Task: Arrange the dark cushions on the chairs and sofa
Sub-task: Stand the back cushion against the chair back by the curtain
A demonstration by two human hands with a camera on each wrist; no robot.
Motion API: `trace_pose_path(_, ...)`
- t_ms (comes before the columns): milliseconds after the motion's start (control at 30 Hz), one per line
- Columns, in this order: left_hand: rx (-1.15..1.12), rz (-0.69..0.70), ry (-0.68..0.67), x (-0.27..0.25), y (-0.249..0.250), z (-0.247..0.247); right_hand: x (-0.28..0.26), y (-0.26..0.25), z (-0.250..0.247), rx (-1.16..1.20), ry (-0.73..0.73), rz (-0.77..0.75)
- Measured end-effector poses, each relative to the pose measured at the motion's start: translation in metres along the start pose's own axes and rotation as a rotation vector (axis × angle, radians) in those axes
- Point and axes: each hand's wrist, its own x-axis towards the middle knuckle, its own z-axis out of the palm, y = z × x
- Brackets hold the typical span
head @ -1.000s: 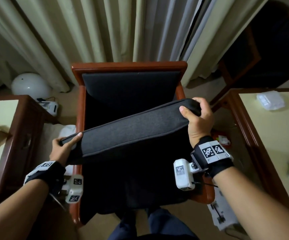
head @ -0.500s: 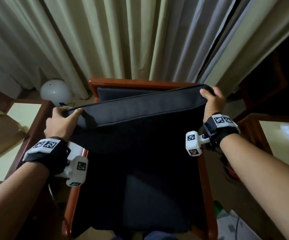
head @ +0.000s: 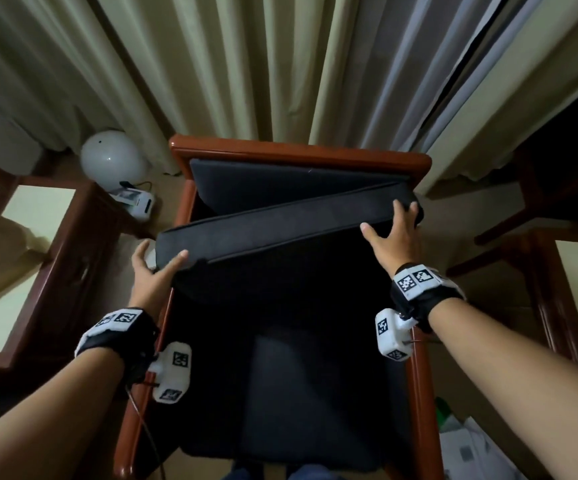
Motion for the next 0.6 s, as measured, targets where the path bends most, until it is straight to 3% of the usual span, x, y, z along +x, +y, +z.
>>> trace_pose_path(67, -0.159, -0.137, -0.024, 0.008, 0.012, 0.006, 0.015, -0.004, -0.006, 0.119, 0.026, 0.05)
trace_pose_path(133, -0.179, -0.166, -0.03, 0.013, 0.023, 0.015, 0.029, -0.01, -0.011, 0.206, 0.015, 0.098)
trace_pose_path(267, -0.055, 0.001, 0.081, 0.01, 0.046, 0.037, 0.041, -0.007, -0.018, 0.194, 0.05, 0.15)
trace_pose_path(367, 0.041, 0.147, 0.014, 0.018, 0.095, 0.05, 0.044, 0.006, -0.031, 0.268, 0.111, 0.213)
trace_pose_path(500, 0.214, 0.226, 0.015, 0.044, 0.12, 0.06, 0.054, 0.0, -0.039, 0.194, 0.029, 0.231)
trace_pose_path(600, 0.21, 0.174, -0.007, 0.069, 0.094, 0.057, 0.053, -0.021, -0.023, -0.139, 0.0, 0.191)
